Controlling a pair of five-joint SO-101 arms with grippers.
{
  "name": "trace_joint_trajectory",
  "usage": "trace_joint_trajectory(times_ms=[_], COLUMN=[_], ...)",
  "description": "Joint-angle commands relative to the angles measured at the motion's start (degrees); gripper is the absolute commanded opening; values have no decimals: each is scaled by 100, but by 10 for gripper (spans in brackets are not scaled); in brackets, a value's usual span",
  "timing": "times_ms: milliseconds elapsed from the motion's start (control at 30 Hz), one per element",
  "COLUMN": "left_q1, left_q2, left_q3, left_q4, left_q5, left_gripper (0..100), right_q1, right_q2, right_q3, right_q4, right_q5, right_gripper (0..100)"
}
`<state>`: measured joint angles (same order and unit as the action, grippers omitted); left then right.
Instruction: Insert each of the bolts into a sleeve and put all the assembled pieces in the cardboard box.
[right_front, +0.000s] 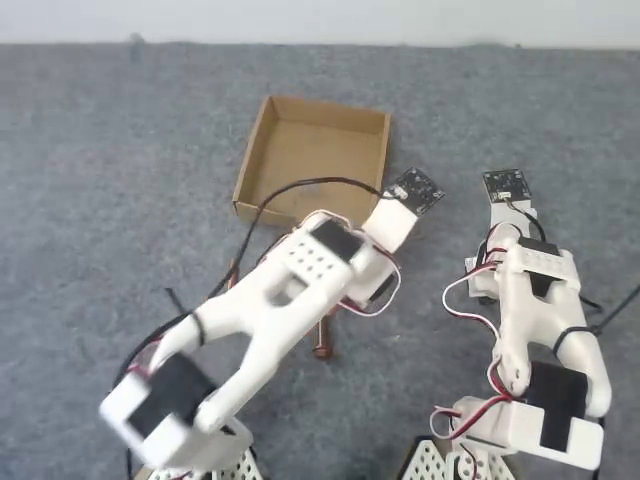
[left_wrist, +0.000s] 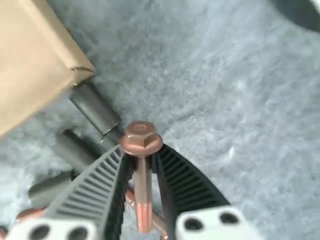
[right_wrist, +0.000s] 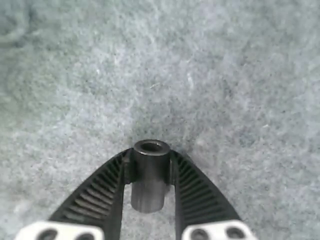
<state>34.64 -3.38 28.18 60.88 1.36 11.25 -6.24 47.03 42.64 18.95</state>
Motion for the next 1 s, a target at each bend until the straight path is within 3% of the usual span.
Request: trace_joint_trajectory(times_ms=[0, 200, 533, 800, 967], left_q1=[-220, -976, -2734, -4105, -4387], left_q2=[-1002, -1767, -3191, -4202, -4607], left_q3=[242, 752, 2132, 3811, 4224], left_q4=[-299, -589, -1679, -2910, -2954], left_q5=[44, 70, 1204, 1178, 1160], left_gripper=[10, 10, 10, 10, 11], right_q1=[-13, -13, -22, -435, -787], right_q2=[-48, -48, -57, -57, -171], right_q3=[-308, -308, -316, -316, -563], right_q4=[-101, -101, -101, -558, -558], right_q5=[-35, -44, -44, -35, -26], right_gripper=[7, 7, 7, 8, 8])
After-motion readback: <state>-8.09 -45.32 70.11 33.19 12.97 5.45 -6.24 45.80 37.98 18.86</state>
